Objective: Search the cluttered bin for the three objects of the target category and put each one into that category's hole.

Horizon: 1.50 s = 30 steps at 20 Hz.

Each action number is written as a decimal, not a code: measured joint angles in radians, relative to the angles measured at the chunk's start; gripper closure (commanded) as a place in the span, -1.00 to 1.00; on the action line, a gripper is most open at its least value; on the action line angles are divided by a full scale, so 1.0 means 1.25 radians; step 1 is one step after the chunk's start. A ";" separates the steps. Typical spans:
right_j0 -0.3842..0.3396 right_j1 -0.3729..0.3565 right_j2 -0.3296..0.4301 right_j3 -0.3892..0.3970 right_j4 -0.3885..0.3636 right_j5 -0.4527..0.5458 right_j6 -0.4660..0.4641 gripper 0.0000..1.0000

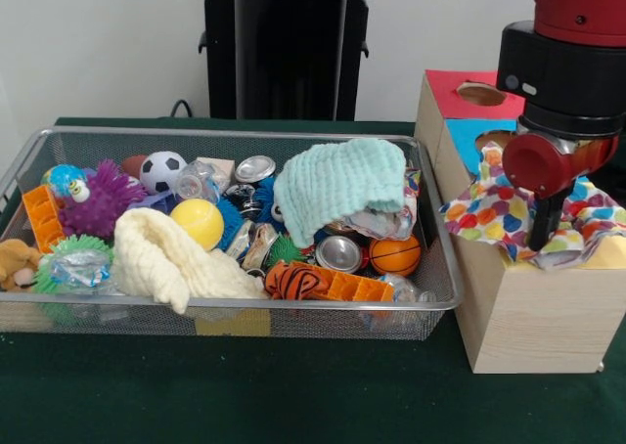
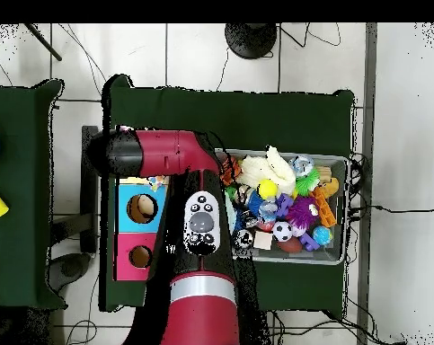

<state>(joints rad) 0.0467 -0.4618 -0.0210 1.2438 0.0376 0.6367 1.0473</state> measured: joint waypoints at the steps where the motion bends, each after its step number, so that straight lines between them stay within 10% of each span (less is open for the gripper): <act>1: 0.001 0.002 0.000 -0.004 0.000 -0.002 0.000 1.00; 30: 0.030 0.035 -0.053 -0.039 0.099 0.031 0.008 1.00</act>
<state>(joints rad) 0.0837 -0.4184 -0.0870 1.1945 0.1620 0.6757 1.0578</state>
